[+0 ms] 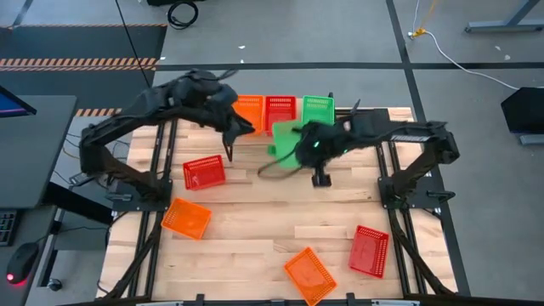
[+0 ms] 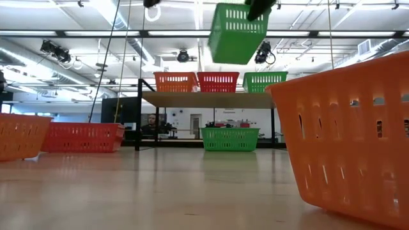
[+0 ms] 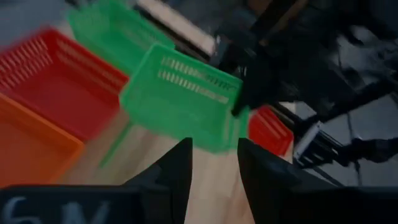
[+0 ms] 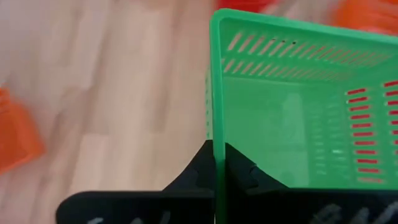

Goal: Stack baskets on shelf by color
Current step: Stack the bottom green bin on top of the other green bin on the shelf

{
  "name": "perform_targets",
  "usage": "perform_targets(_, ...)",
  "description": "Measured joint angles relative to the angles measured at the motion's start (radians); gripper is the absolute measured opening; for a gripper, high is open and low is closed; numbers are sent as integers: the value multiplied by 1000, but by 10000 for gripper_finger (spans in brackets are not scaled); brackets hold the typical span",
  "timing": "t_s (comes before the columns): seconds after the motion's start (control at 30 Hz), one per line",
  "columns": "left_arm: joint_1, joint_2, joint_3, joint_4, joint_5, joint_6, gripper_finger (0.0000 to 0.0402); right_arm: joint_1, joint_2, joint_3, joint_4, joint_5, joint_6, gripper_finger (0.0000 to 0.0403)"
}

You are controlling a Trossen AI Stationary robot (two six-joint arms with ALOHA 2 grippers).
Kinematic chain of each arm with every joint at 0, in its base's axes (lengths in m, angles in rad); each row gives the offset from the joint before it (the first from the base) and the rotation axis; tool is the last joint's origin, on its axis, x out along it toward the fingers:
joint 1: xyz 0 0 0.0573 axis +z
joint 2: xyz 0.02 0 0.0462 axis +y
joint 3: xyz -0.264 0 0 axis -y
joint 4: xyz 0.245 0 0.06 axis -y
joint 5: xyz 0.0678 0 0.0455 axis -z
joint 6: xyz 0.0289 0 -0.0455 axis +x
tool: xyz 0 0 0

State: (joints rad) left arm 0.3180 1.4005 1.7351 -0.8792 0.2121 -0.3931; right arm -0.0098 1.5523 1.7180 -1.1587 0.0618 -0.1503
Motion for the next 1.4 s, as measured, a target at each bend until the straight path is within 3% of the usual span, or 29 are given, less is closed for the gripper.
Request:
perform_targets(0.13,-40,-60,0,27,-102,52,125,-79,-90,1,0,48,27,4)
perform_targets(0.3,-99,-97,0,104,-158,76,118,-190,-162,2,-85,75,6,4)
perform_targets(0.6,-181,-90,-1,186,-284,64,117,-362,-121,1,-110,-37,-101,5)
perform_targets(1.03,-271,-90,-1,223,-309,38,117,-468,23,0,-137,-102,-205,7)
perform_targets(1.4,-307,-90,-1,219,-347,38,117,-472,33,0,-163,-110,-213,18)
